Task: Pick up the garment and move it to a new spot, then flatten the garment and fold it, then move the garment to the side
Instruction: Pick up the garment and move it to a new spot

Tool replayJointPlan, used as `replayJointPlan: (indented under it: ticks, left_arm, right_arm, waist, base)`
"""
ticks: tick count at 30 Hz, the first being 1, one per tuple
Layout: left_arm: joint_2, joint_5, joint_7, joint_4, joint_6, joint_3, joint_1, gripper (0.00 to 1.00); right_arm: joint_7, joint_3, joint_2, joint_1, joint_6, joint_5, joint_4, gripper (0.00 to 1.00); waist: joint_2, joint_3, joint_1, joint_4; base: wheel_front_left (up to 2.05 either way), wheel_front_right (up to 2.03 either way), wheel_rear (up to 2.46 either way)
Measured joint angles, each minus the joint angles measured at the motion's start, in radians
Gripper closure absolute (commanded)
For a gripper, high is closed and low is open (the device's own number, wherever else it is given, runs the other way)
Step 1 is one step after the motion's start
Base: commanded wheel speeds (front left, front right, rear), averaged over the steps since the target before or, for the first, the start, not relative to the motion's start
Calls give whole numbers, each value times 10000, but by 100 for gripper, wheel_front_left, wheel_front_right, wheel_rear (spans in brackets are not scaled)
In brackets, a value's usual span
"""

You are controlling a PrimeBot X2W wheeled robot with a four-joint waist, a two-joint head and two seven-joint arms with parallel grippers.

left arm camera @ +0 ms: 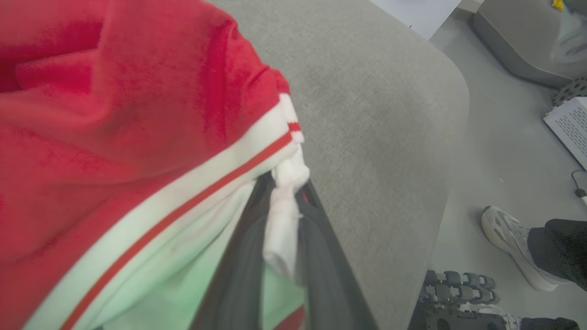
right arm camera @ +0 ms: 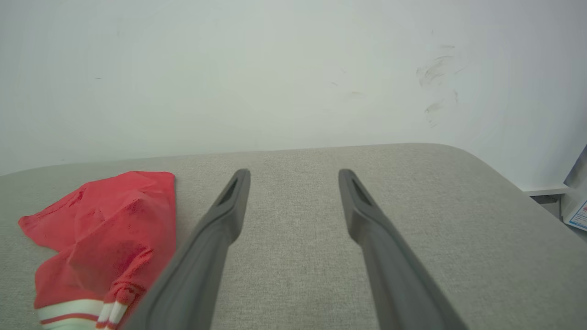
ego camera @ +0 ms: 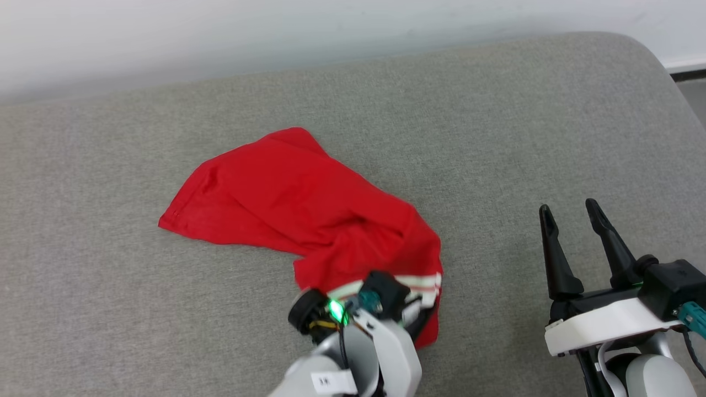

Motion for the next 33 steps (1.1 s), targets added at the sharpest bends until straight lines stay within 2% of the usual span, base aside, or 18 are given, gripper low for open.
replayJointPlan:
  ticks: [6,7,8,14,18,24,29,33]
  left_arm:
    - [159,-4,-119,391,-44,-846,155,100]
    - [173,-21,-167,433,-44,-928,154,76]
    - [178,-21,-301,430,-46,-986,136,0]
    - [142,-56,-1423,150,-52,-955,-164,0]
    - [77,-10,-2431,-215,150,-763,-205,0]
    - [52,-84,-3708,-364,874,12,-147,0]
    - [286,-408,-4295,-349,1526,970,210,0]
    - [711,-598,-4504,-349,1933,1770,591,0]
  right_arm:
    - [-176,-48,-2,-159,0,46,244,0]
    - [-182,-54,0,-169,0,58,278,0]
    - [-205,-71,2,-169,0,56,309,0]
    - [-174,-105,2,-160,0,-58,395,0]
    - [-23,-109,0,-23,0,-115,370,0]
    - [245,-104,2,285,0,-173,255,0]
    - [397,-171,4,551,0,-184,157,0]
    - [506,-236,4,745,0,-184,115,0]
  waist:
    - [0,212,1,-42]
    - [0,201,0,-5]
    - [0,184,0,37]
    - [0,-160,0,338]
    - [0,-522,0,566]
    - [0,-1005,0,983]
    - [0,-1321,0,1295]
    - [0,-1582,-1,1483]
  base:
    - [0,0,0]
    - [0,0,0]
    - [0,0,0]
    - [0,0,0]
    - [0,0,0]
    - [0,0,0]
    - [0,0,0]
    - [0,0,0]
